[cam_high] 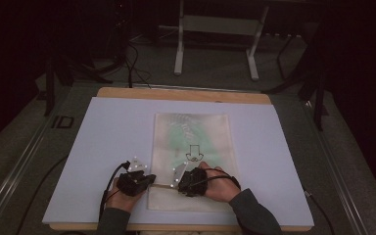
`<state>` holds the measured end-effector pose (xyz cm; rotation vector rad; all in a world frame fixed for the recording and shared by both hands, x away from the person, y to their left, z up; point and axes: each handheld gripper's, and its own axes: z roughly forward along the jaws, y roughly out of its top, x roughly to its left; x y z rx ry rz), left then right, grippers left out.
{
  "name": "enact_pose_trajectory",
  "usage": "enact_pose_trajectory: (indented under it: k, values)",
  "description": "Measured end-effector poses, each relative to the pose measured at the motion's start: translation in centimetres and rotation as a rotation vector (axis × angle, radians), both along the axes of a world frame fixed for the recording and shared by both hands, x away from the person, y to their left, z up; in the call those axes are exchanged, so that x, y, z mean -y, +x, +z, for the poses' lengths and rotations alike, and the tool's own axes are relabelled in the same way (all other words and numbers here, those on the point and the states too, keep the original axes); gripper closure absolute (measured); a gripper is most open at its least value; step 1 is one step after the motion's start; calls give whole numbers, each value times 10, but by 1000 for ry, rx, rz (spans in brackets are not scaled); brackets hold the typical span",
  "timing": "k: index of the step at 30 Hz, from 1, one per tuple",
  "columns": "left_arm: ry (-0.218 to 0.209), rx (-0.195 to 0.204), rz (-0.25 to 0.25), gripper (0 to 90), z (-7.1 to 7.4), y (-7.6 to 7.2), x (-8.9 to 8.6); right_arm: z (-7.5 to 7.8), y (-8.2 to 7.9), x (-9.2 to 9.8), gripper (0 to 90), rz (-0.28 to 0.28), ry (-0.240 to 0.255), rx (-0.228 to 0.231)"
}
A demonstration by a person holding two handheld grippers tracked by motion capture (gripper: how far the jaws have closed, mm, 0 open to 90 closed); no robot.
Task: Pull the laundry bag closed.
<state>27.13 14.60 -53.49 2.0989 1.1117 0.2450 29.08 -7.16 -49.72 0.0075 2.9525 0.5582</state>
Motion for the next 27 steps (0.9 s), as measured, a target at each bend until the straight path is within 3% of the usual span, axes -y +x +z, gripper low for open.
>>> enact_pose_trajectory:
  k: [27]
  values:
    - [5, 2, 0, 896, 0, 0, 1, 0, 2, 11, 824, -14, 21, -17]
